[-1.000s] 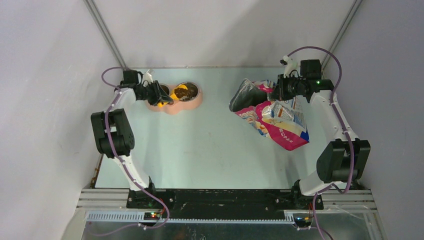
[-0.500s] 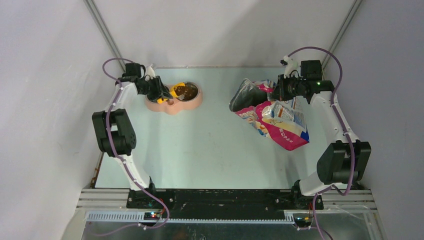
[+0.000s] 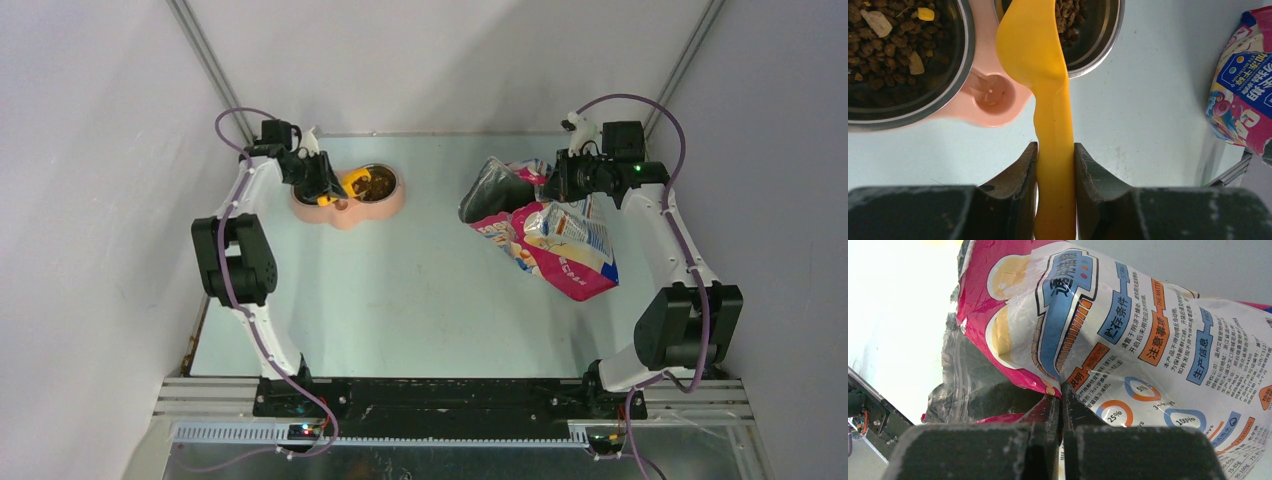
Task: Serve the pet food
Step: Pour the pet food into the pet food bowl.
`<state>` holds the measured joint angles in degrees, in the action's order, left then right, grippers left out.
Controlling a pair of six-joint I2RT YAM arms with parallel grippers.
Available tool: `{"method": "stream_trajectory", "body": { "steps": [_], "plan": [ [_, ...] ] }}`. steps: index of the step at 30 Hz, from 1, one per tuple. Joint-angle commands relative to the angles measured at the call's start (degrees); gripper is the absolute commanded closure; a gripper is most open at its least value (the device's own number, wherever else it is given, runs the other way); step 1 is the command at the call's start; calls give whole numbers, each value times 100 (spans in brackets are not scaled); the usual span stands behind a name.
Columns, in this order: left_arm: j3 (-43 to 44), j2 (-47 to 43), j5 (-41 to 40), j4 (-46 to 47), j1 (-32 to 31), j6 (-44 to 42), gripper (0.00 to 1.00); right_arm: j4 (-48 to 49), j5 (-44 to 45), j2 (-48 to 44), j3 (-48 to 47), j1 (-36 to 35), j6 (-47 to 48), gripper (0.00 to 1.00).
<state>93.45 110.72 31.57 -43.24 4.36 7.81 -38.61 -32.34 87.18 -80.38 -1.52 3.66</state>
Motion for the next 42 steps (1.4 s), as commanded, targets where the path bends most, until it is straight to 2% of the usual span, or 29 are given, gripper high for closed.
{"method": "stream_trajectory", "body": {
  "steps": [1,14,18,29,42],
  "plan": [
    [435,18,-311,-214,-139,-263,100,64,117,-224,18,99,136,100],
    [1153,238,-1122,-781,-384,-520,100,103,97,-301,88,99,149,100],
    [1233,227,-1423,-859,-638,-589,100,116,69,-307,110,99,141,100],
    [1478,-16,-2545,-929,-1045,-1085,100,149,21,-360,177,99,144,100],
    [1533,-491,-3404,-962,-1412,-1316,100,170,-145,-429,210,104,109,100]
  ]
}}
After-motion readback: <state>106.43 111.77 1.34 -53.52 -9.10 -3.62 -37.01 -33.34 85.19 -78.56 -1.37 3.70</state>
